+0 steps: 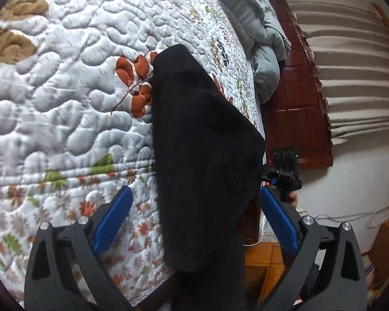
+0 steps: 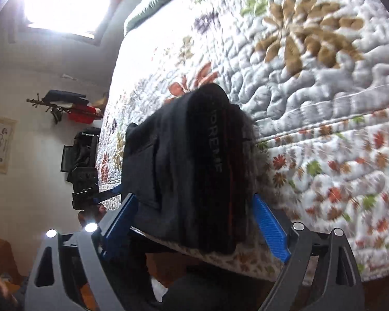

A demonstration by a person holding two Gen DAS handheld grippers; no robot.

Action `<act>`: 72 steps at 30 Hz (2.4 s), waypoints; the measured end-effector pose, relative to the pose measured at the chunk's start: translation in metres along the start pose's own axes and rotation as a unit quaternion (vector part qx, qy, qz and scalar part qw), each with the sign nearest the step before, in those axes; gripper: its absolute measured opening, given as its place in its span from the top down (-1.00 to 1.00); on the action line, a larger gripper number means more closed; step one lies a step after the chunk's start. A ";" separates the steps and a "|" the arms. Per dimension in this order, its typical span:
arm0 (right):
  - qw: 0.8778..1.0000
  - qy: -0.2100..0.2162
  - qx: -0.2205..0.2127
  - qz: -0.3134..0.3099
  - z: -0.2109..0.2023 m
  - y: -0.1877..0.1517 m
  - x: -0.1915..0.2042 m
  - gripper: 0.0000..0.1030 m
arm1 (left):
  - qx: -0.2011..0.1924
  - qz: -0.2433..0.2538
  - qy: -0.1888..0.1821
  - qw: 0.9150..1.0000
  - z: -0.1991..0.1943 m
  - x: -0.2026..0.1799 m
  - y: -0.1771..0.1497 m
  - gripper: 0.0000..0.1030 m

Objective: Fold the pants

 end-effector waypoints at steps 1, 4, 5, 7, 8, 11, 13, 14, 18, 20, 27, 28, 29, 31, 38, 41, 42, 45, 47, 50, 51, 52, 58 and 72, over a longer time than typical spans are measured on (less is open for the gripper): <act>1.000 -0.011 0.012 0.002 0.012 0.007 -0.002 -0.74 | 0.005 -0.005 -0.002 1.000 0.004 0.002 0.001 -0.89; 0.999 -0.015 0.038 0.004 0.038 0.012 -0.002 -0.74 | 0.019 -0.004 0.004 1.000 0.016 0.001 0.003 -0.89; 0.999 -0.014 0.044 0.006 0.044 0.015 -0.008 -0.75 | 0.023 -0.004 0.006 1.000 0.018 0.001 0.003 -0.89; 0.998 -0.010 0.054 0.004 0.054 0.017 -0.009 -0.76 | 0.035 0.002 0.008 0.999 0.026 -0.001 0.003 -0.89; 0.998 -0.008 0.057 0.003 0.057 0.015 -0.008 -0.79 | 0.039 0.005 0.008 0.999 0.029 -0.003 0.004 -0.89; 0.998 -0.005 0.058 0.001 0.064 0.011 -0.010 -0.84 | 0.049 0.010 0.014 0.999 0.040 -0.006 0.005 -0.89; 0.998 0.001 0.058 0.003 0.062 0.008 -0.008 -0.84 | 0.050 0.014 0.025 0.998 0.045 -0.008 0.004 -0.89; 0.998 0.005 0.057 0.005 0.059 0.007 -0.008 -0.84 | 0.048 0.017 0.029 0.998 0.046 -0.009 0.004 -0.86; 0.999 -0.007 0.052 -0.008 0.062 0.006 -0.003 -0.84 | 0.053 0.029 0.071 0.996 0.051 -0.011 0.003 -0.21; 0.998 -0.018 0.048 -0.019 0.064 0.002 0.002 -0.77 | 0.054 0.025 0.091 0.994 0.052 -0.007 0.003 -0.06; 0.998 -0.045 0.032 -0.038 0.060 -0.006 0.014 0.06 | 0.039 0.039 0.108 0.993 0.043 -0.011 0.004 0.39; 0.998 -0.048 0.028 -0.043 0.059 -0.009 0.017 0.17 | 0.036 0.041 0.110 0.992 0.041 -0.013 0.004 0.40; 0.997 -0.053 0.022 -0.051 0.058 -0.010 0.024 0.24 | 0.034 0.043 0.112 0.992 0.040 -0.016 0.005 0.42; 0.996 -0.060 0.013 -0.061 0.057 -0.014 0.036 0.30 | 0.028 0.048 0.113 0.992 0.037 -0.022 0.007 0.44; 0.994 -0.062 -0.006 -0.086 0.049 -0.024 0.084 0.38 | -0.002 0.070 0.119 0.990 -0.005 -0.038 0.014 0.45; 0.992 -0.061 -0.007 -0.106 0.052 -0.025 0.112 0.38 | -0.023 0.075 0.127 0.989 -0.037 -0.037 0.024 0.45; 0.992 -0.058 -0.008 -0.113 0.054 -0.024 0.122 0.38 | -0.033 0.076 0.133 0.988 -0.053 -0.035 0.030 0.45; 0.989 -0.050 -0.008 -0.138 0.069 -0.015 0.160 0.38 | -0.056 0.073 0.144 0.985 -0.089 -0.026 0.049 0.45; 0.987 -0.044 -0.006 -0.154 0.086 -0.005 0.189 0.38 | -0.071 0.067 0.152 0.984 -0.113 -0.016 0.063 0.45; 0.984 -0.033 -0.004 -0.172 0.111 0.013 0.226 0.38 | -0.091 0.053 0.167 0.980 -0.147 0.002 0.087 0.45; 0.983 -0.030 -0.003 -0.179 0.121 0.020 0.239 0.38 | -0.097 0.048 0.175 0.979 -0.160 0.012 0.098 0.45; 0.983 -0.026 -0.001 -0.183 0.131 0.027 0.251 0.38 | -0.099 0.046 0.180 0.978 -0.168 0.017 0.104 0.45; 0.978 -0.030 0.023 -0.206 0.209 0.074 0.315 0.38 | -0.100 0.016 0.203 0.974 -0.206 0.072 0.152 0.45; 0.984 -0.047 0.073 -0.154 0.331 0.132 0.293 0.36 | -0.080 -0.009 0.180 0.980 -0.210 0.146 0.174 0.24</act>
Point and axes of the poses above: each gripper's, at about its wrist camera, not at the fingertips, and z roughly the way its jaws point, x to its left, y to its top, the point moved 6 cm from there along z, roughly the way its jaws point, and after that the axes turned 6 degrees about z, right-handed, at the moved point
